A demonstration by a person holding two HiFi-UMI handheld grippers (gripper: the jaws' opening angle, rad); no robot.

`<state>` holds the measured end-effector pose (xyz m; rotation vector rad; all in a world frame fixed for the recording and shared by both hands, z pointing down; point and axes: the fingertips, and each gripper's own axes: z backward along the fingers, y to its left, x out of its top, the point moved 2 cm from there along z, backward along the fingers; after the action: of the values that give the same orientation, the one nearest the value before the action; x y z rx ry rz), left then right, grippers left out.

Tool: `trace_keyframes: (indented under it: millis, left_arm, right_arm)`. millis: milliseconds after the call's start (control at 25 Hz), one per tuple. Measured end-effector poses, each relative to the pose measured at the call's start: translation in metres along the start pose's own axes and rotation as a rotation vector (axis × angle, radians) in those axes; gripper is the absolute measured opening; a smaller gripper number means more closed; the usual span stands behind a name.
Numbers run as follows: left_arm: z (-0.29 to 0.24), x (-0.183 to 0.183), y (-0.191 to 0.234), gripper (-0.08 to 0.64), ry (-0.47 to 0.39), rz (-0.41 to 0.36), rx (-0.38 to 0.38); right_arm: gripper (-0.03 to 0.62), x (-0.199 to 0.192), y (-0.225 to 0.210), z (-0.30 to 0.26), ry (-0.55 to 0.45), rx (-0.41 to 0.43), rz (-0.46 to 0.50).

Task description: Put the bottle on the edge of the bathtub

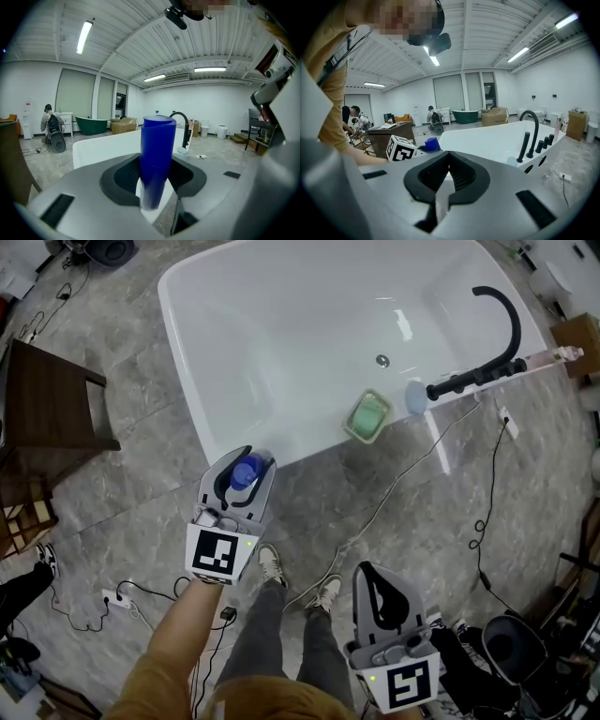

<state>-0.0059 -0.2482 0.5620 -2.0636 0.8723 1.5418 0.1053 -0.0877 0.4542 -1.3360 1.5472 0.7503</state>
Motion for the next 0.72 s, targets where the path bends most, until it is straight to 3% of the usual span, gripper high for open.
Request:
trace_keyframes:
  millis: [720]
  left_arm:
    - [-0.041, -0.045, 0.009, 0.156, 0.023, -0.013, -0.047]
  right_arm:
    - [-0.005, -0.03, -0.014, -0.042, 0.013, -0.019, -0.039]
